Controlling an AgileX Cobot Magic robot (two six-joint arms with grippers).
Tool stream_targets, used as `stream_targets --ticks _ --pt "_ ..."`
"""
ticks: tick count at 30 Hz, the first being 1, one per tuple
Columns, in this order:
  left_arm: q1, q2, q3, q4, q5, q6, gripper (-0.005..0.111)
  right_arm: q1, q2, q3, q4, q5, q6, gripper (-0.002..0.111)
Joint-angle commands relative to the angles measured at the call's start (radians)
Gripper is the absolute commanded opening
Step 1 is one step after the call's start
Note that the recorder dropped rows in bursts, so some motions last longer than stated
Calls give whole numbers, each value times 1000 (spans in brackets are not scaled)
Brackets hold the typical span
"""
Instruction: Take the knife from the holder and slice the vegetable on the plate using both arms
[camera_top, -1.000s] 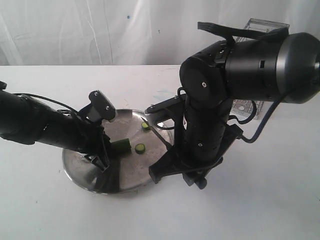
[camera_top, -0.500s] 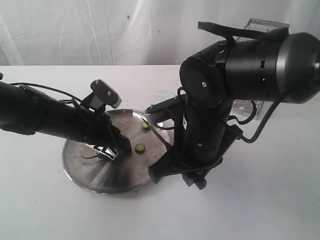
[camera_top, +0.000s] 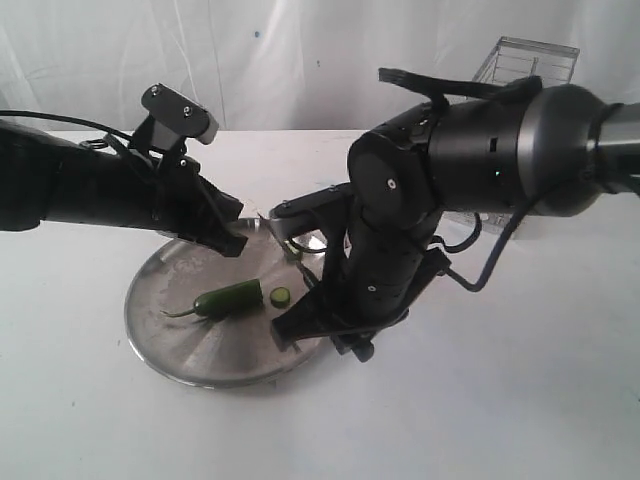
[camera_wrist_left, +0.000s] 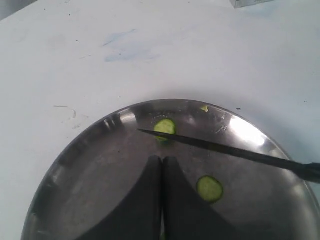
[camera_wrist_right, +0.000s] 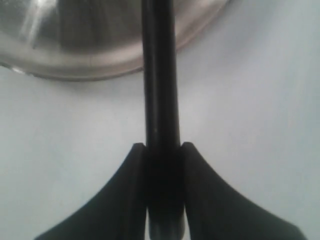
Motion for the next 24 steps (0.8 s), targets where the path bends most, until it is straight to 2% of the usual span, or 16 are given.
stream_targets --ticks 1,9,14,20,24 --pt "-1 -10 -5 -25 -29 -17 0 -3 42 -56 48 -86 -66 0" --pt "1 -39 -3 -77 -186 -17 0 -45 158 -142 48 -80 -68 0" --pt "1 -46 -3 -77 -168 -17 0 -63 208 -181 75 -78 -97 0" --pt "1 -46 -3 -77 -156 -17 0 -63 259 -205 245 -88 -245 0" --pt "1 -46 -3 -77 -156 -17 0 -63 269 -205 247 -96 -247 0"
